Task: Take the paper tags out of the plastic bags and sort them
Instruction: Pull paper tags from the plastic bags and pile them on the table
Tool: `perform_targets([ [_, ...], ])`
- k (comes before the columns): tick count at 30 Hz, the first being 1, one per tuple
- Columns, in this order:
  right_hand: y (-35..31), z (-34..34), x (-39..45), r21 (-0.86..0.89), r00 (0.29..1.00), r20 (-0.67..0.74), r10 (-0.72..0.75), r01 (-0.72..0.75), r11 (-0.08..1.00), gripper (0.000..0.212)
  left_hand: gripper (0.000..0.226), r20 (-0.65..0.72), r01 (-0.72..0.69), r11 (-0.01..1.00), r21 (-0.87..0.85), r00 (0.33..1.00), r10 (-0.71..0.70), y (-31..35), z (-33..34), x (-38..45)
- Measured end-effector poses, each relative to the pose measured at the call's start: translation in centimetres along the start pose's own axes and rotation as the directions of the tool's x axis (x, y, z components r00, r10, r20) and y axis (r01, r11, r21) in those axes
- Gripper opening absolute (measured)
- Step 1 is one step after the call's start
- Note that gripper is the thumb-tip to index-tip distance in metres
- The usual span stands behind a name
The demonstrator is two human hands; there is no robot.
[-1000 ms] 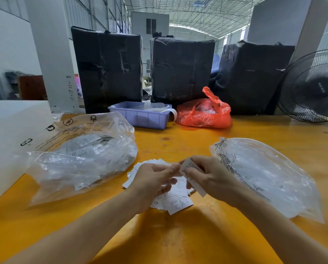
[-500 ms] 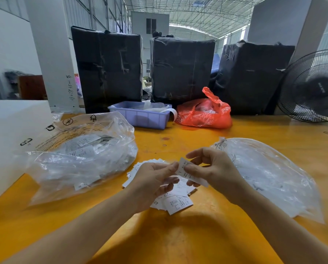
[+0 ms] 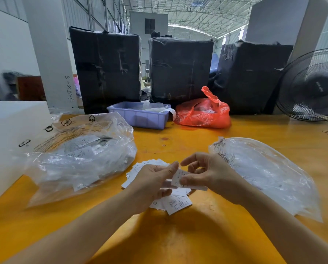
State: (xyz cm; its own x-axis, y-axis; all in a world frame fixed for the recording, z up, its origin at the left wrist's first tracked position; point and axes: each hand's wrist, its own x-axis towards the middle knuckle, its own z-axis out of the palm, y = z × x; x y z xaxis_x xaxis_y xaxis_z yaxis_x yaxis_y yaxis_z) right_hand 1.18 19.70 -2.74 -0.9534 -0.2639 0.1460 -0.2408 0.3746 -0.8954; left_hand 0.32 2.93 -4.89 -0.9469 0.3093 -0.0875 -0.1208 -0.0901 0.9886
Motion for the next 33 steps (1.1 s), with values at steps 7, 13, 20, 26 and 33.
perform_targets([
  [7,-0.1,0.1,-0.2,-0.193,0.996,0.03,-0.084,0.088,0.977,0.064,0.037,0.124,-0.035,0.991,0.13,0.992,0.019,-0.3,-0.2,-0.2],
  [13,0.3,0.0,0.3,-0.119,0.979,-0.168,-0.113,0.094,0.988,0.062,0.024,-0.04,-0.079,0.997,0.0,0.996,0.079,-0.2,-0.2,0.3],
  [20,0.4,0.3,0.4,0.016,0.969,-0.22,-0.116,0.123,0.992,0.043,0.043,-0.068,-0.134,0.99,-0.052,0.989,0.131,-0.3,-0.1,0.1],
  [26,0.4,2.2,0.1,-0.102,0.969,-0.188,-0.161,0.143,0.984,0.032,0.032,-0.161,-0.193,0.973,-0.123,0.972,0.172,-0.7,0.6,0.0],
  [33,0.1,4.1,-0.5,0.07,0.978,-0.162,-0.13,0.143,0.987,0.04,0.031,-0.268,-0.295,0.938,-0.181,0.933,0.242,-0.5,0.6,0.1],
])
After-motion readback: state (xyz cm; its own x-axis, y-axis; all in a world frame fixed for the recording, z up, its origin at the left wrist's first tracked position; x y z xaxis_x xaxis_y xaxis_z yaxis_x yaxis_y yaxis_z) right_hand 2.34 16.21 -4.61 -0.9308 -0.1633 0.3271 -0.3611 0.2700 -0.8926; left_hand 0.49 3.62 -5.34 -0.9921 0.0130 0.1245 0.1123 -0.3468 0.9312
